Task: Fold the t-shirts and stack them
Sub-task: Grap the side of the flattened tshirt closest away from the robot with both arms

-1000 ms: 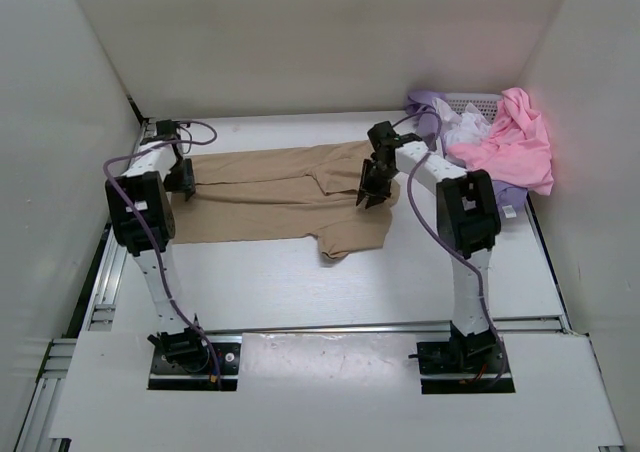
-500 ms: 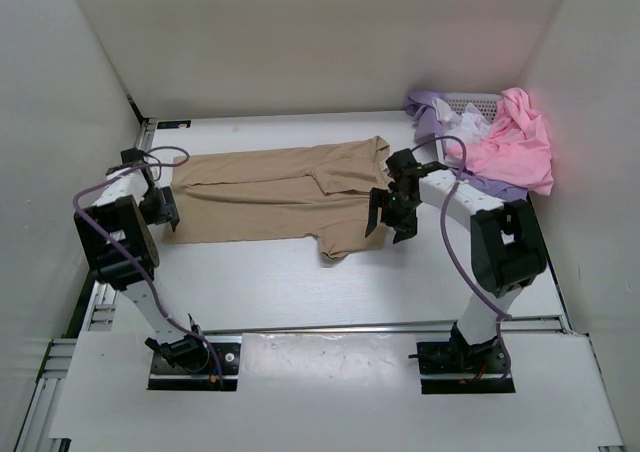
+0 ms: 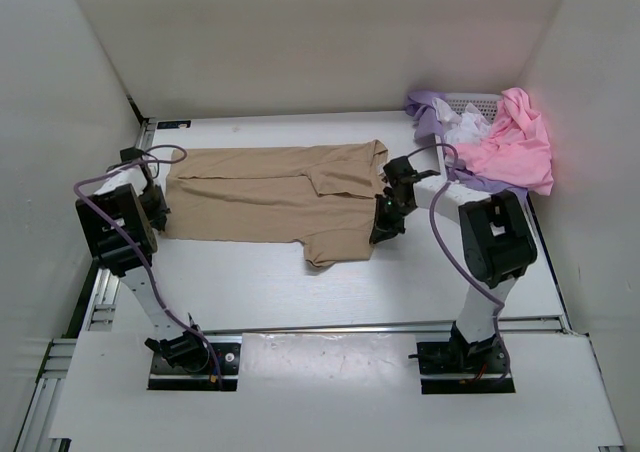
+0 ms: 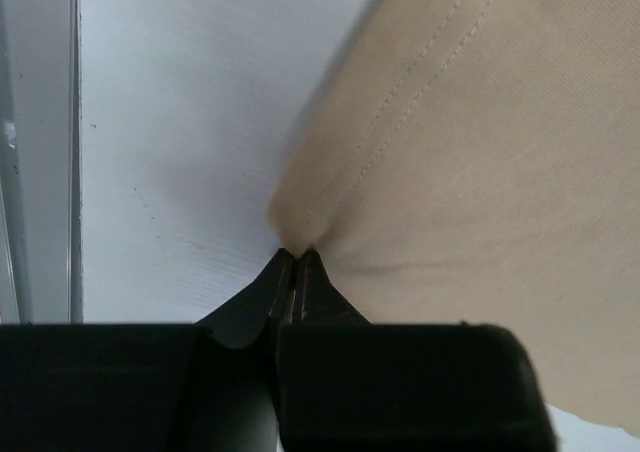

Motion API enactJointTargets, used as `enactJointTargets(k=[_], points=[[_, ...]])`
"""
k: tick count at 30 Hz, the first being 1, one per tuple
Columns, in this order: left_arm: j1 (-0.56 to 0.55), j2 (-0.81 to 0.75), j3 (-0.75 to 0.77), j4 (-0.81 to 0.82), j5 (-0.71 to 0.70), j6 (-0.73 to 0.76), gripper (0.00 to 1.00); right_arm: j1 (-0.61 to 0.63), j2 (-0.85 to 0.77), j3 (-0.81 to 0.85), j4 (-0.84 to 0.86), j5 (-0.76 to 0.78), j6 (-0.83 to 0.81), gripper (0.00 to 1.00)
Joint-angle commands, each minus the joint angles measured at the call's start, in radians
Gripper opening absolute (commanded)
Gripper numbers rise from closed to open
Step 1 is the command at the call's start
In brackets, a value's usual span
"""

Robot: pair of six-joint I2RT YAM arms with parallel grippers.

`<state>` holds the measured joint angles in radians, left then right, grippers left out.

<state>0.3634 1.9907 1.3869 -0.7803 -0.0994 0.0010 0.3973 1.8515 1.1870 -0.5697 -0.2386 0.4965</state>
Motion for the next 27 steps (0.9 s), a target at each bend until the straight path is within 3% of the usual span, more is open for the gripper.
enactJointTargets(k=[1,4,6,8,10,11,17,22,26,27], points=[[0.009,-0.044,-0.046,0.006,0.035,-0.001,0.1,-0.021,-0.108,-0.058,-0.016,-0.05,0.005,0.11],[0.009,-0.07,-0.064,-0.004,0.035,-0.001,0.1,-0.021,-0.207,-0.108,-0.073,-0.093,0.017,0.02],[0.009,-0.079,-0.075,-0.004,0.035,-0.001,0.1,-0.021,-0.277,-0.145,-0.085,-0.102,0.039,0.06],[0.009,-0.089,-0.075,-0.004,0.035,-0.001,0.1,-0.009,-0.325,-0.19,-0.085,-0.077,0.082,0.4],[0.009,-0.089,-0.086,-0.004,0.035,-0.001,0.1,0.0,-0.325,-0.19,-0.062,-0.077,0.115,0.61],[0.009,-0.089,-0.086,-0.014,0.035,-0.001,0.1,0.009,-0.296,-0.181,-0.052,-0.065,0.134,0.64],[0.009,-0.118,-0.104,-0.025,0.035,-0.001,0.1,0.078,-0.169,-0.147,-0.001,-0.019,0.371,0.65],[0.009,-0.127,-0.104,-0.034,0.026,-0.001,0.1,0.127,-0.094,-0.115,0.051,0.009,0.45,0.64],[0.009,-0.136,-0.104,-0.043,0.017,-0.001,0.1,0.127,-0.054,-0.095,0.076,0.048,0.462,0.46],[0.009,-0.136,-0.104,-0.043,0.006,-0.001,0.1,0.127,-0.054,-0.095,0.076,0.067,0.473,0.33]])
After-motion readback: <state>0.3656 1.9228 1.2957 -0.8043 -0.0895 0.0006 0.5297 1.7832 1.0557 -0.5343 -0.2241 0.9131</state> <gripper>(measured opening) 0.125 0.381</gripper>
